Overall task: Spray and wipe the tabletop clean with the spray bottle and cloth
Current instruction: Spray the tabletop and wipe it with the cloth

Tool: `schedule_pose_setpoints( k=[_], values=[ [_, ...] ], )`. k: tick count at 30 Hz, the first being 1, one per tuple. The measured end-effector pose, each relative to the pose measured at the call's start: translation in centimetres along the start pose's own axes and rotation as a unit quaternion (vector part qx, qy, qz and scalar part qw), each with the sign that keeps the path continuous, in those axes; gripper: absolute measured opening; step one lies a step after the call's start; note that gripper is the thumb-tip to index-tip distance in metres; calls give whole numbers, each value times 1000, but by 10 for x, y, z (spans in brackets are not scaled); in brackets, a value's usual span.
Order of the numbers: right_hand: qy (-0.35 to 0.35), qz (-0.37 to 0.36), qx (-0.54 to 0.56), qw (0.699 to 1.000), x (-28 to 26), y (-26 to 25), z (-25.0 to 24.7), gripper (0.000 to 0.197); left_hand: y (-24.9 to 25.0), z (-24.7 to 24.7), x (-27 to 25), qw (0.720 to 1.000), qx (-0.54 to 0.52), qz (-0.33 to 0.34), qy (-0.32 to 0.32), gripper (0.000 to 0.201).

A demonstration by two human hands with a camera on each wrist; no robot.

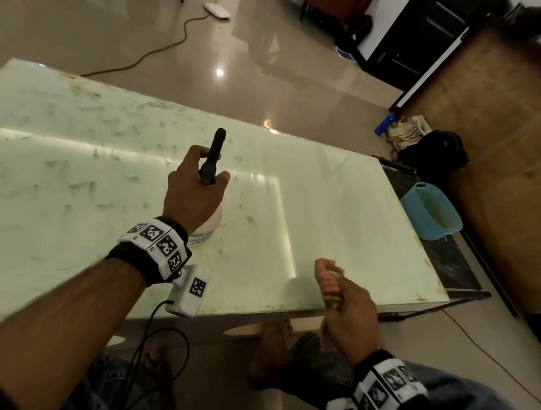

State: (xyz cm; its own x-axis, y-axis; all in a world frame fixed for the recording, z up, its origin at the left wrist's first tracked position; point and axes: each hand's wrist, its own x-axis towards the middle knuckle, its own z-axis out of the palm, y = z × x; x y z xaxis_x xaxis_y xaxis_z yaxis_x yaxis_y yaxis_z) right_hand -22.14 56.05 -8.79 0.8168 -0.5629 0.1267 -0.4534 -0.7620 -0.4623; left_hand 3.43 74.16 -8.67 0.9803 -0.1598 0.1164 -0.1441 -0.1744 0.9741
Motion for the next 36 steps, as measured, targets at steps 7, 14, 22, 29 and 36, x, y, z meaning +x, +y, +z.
schedule_pose_setpoints(
  k=[7,14,22,29,36],
  values=[
    [-197,83,-110,971,43,-55,67,60,-1,0,2,1000,4,-7,-11,30],
    [-239,-90,-252,933,186,-80,99,49,-1,1,5,999,3,-21,-27,34],
    [-188,-142,-335,912,329,-94,116,31,-5,-2,9,999,-13,-20,-25,30],
    [-161,-94,-307,933,406,-117,132,30,-6,1,17,999,-24,-22,-24,25],
    [-201,-129,-204,949,408,-113,140,42,-7,1,19,1000,-18,-11,-6,26]
  ],
)
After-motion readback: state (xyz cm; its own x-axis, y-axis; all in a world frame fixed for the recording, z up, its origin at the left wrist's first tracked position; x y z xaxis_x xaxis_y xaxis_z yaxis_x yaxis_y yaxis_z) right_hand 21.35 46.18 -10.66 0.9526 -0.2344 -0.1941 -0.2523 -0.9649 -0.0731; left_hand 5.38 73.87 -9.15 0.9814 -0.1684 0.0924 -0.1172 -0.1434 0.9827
